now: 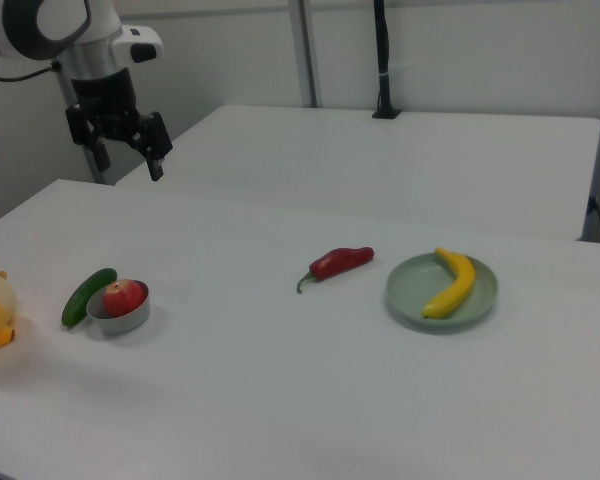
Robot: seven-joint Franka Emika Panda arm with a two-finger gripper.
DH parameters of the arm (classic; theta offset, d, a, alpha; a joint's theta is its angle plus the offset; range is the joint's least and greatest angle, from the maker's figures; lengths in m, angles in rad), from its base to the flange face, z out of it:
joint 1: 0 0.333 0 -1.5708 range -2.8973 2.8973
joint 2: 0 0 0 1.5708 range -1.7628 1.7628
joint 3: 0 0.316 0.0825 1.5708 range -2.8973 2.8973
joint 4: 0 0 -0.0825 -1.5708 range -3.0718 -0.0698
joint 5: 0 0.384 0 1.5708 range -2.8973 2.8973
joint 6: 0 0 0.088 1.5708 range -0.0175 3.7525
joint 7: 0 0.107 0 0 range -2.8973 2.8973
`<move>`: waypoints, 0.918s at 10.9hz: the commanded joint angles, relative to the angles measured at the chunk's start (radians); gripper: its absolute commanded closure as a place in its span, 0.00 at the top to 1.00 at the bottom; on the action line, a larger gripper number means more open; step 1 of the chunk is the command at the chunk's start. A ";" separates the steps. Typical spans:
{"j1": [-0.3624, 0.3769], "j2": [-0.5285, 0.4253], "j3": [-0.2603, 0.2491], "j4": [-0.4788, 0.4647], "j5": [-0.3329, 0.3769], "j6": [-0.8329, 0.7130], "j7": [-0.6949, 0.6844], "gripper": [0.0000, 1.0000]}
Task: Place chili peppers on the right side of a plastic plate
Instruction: 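Move the open gripper over the red chili pepper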
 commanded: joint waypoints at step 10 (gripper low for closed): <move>0.026 0.020 -0.018 -0.037 0.000 0.046 -0.011 1.00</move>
